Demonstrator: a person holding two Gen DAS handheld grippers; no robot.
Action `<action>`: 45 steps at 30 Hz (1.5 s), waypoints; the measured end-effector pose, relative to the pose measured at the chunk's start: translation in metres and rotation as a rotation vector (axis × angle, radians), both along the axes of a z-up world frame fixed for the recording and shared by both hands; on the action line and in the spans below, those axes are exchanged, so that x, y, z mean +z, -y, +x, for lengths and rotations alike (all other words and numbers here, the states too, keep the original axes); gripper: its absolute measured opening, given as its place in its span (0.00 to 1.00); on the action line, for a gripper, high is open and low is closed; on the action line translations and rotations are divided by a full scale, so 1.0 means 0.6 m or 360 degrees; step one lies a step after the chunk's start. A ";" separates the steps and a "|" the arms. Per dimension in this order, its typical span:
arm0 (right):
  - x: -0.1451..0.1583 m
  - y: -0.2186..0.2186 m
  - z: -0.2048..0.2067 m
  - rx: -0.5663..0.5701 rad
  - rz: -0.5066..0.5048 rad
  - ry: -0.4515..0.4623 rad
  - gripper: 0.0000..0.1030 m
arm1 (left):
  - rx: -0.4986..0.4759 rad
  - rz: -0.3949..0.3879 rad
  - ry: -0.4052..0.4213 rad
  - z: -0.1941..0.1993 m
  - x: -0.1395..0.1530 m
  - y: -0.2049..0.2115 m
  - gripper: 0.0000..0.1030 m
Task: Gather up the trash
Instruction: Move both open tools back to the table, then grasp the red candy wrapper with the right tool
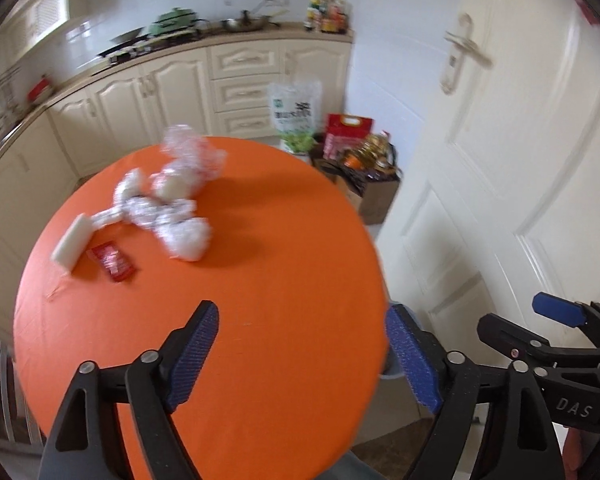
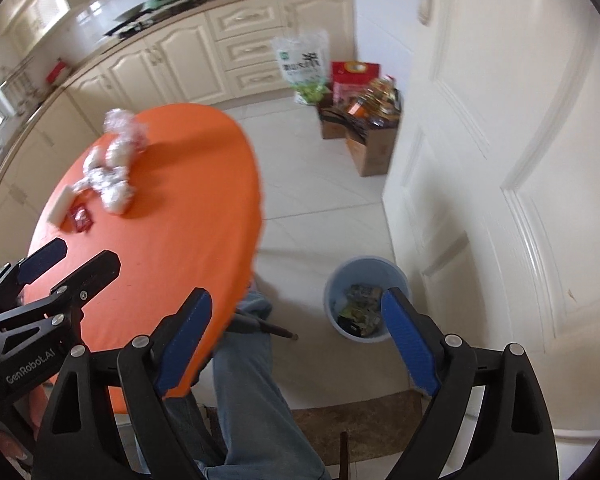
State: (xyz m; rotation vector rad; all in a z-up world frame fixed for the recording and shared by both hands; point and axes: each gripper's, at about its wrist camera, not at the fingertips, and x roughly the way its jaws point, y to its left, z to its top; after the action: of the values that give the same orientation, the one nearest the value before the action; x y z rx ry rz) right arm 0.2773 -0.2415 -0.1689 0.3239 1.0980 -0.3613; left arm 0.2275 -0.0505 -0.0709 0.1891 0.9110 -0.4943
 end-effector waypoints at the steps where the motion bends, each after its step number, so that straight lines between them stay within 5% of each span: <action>1: 0.003 -0.014 0.007 0.0029 -0.0008 0.0006 0.87 | 0.0055 -0.0007 0.0016 -0.002 0.005 -0.027 0.81; 8: 0.017 -0.131 0.082 0.0297 -0.0043 0.0033 0.89 | 0.0364 -0.0026 0.0023 -0.002 0.018 -0.177 0.82; 19: -0.003 -0.251 0.183 0.0560 -0.0015 -0.0006 0.90 | 0.0711 -0.0024 0.0004 -0.013 0.041 -0.304 0.82; 36: -0.119 -0.395 0.404 0.0904 0.0151 -0.0229 0.89 | 0.0924 -0.0040 -0.0189 0.171 -0.033 -0.412 0.82; 45: -0.192 -0.452 0.489 0.1030 0.0028 -0.0350 0.83 | 0.0956 -0.0042 -0.0275 0.250 -0.090 -0.434 0.82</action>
State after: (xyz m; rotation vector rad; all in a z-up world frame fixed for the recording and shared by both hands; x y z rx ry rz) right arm 0.5708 0.0296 -0.2841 -0.0686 1.3544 0.1945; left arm 0.3775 0.2098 -0.1249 -0.1551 1.0731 0.0372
